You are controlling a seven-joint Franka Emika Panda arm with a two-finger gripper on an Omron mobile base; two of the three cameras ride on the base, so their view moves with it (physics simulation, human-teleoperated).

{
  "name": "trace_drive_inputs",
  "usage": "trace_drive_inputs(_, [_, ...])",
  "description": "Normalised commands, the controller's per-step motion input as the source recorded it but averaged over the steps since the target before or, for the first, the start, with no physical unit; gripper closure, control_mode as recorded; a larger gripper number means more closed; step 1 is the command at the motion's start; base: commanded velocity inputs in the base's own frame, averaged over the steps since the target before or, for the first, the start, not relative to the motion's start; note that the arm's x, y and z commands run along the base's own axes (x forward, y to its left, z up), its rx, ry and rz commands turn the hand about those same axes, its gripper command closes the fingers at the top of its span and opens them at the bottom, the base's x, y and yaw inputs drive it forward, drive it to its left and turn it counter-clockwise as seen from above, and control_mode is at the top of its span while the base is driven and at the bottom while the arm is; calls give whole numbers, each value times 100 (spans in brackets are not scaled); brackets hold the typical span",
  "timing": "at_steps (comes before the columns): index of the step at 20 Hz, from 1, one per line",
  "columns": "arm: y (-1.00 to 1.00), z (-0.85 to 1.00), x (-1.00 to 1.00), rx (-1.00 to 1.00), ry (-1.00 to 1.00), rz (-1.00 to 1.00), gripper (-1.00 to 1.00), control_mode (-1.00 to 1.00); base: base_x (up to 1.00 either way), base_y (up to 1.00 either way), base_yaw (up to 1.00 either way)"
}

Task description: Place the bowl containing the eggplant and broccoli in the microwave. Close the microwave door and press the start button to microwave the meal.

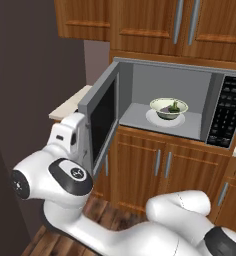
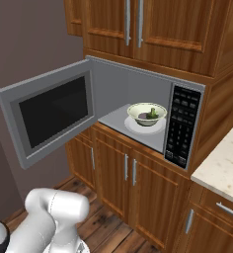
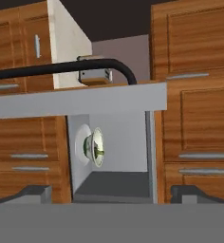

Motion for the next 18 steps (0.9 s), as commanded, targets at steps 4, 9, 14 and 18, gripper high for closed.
trace_drive_inputs(4, [0, -7, 23, -2, 0, 0, -100, -100, 0, 0, 0])
trace_drive_inputs(9, [0, -13, 35, -2, 1, 0, -100, -100, 0, 0, 0])
trace_drive_inputs(14, [2, -10, 36, -4, 1, 0, -100, -100, 0, 0, 0])
trace_drive_inputs(18, [15, 0, 34, -6, 2, 0, -100, -100, 0, 0, 0])
